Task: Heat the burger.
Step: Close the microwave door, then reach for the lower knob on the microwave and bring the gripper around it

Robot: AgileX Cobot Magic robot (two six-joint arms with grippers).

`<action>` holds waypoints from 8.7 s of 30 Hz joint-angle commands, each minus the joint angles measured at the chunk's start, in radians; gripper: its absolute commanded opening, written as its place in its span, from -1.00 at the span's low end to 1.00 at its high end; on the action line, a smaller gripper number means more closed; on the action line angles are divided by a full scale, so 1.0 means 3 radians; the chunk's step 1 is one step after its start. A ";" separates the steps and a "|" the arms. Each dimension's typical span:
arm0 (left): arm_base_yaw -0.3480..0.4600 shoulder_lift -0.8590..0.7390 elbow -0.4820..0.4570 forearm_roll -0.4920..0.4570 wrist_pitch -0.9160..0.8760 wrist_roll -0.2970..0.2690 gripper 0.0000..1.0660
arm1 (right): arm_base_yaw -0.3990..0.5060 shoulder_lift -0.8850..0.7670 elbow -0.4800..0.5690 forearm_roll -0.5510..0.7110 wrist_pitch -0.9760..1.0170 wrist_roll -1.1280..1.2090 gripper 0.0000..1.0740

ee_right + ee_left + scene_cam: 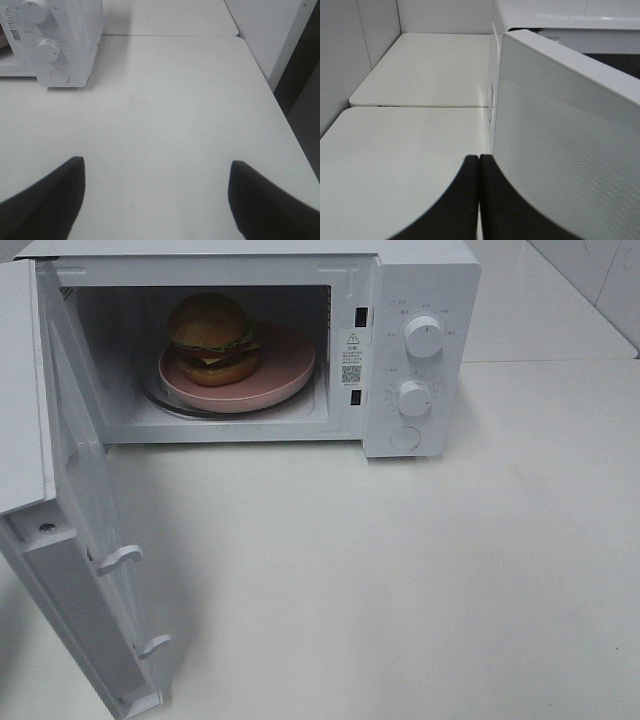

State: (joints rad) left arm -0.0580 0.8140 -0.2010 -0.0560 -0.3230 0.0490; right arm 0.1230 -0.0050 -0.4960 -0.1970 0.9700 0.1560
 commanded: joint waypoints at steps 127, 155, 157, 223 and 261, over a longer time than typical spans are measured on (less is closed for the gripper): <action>-0.2350 0.3393 -0.2907 -0.1507 0.0810 0.0727 -0.11 | -0.0013 -0.0080 -0.0003 -0.0010 -0.0020 -0.0017 0.38; -0.1567 0.2660 -0.2910 -0.0950 0.4390 0.0510 0.84 | -0.0013 -0.0080 -0.0003 -0.0010 -0.0020 -0.0017 0.38; -0.1467 0.2613 -0.2910 -0.0943 0.4433 0.0510 0.84 | -0.0013 -0.0080 -0.0003 -0.0010 -0.0020 -0.0017 0.38; 0.0387 -0.2723 -0.1063 -0.0530 0.4677 0.0353 0.83 | -0.0013 -0.0080 -0.0003 -0.0010 -0.0020 -0.0017 0.38; 0.0383 -0.2817 -0.1067 -0.0550 0.4673 0.0353 0.83 | -0.0013 -0.0080 -0.0003 -0.0017 -0.0020 -0.0017 0.38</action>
State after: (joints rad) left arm 0.0550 -0.0050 -0.5220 -0.2130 1.0930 0.1640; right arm 0.1230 -0.0050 -0.4960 -0.1960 0.9700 0.1560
